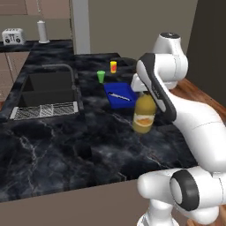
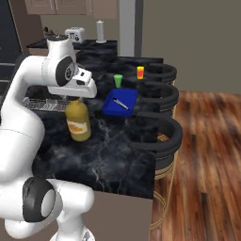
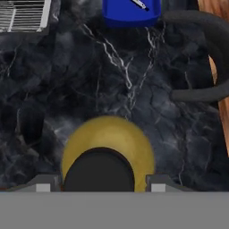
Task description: Place the drinks on the dining counter in a tight cluster.
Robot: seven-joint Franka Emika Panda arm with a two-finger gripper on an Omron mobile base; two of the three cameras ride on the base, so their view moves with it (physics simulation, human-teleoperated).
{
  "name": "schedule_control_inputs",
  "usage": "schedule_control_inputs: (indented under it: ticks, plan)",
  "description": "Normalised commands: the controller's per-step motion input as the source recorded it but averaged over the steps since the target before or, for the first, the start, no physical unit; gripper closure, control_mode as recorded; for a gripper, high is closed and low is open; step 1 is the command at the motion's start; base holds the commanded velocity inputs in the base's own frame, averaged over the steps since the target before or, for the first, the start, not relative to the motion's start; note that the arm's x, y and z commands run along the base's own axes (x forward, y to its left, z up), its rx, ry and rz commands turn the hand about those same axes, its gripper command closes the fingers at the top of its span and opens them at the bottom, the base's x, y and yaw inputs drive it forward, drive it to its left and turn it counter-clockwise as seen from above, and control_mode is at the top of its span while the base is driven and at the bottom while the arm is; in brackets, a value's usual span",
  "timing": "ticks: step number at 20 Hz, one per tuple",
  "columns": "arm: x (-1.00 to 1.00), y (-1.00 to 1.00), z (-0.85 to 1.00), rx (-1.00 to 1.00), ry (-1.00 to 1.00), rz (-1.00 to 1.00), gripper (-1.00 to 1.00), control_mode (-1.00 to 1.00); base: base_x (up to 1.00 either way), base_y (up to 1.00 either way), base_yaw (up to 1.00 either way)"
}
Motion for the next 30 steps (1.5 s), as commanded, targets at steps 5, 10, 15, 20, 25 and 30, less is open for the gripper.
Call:
schedule_control_inputs:
  ticks: [5, 10, 15, 20, 25, 30]
  plan:
    - [0.74, -0.04, -0.07, 0.0, 0.09, 0.0, 1.0, -1.0, 0.0, 0.0, 0.0]
    - [0.57, 0.15, -0.14, 0.0, 0.1, -0.04, 1.0, -1.0, 0.0, 0.0, 0.0]
    - [0.32, 0.09, -0.26, 0.0, 0.09, -0.02, 1.0, -1.0, 0.0, 0.0, 0.0]
    - [0.0, 0.37, -0.52, 0.0, 0.06, 0.0, 1.0, -1.0, 0.0, 0.0, 0.0]
    - [0.11, 0.34, -0.22, 0.0, 0.01, 0.0, 1.0, -1.0, 0.0, 0.0, 0.0]
    - [0.28, 0.42, 0.0, 0.0, 0.0, 0.0, 1.0, -1.0, 0.0, 0.0, 0.0]
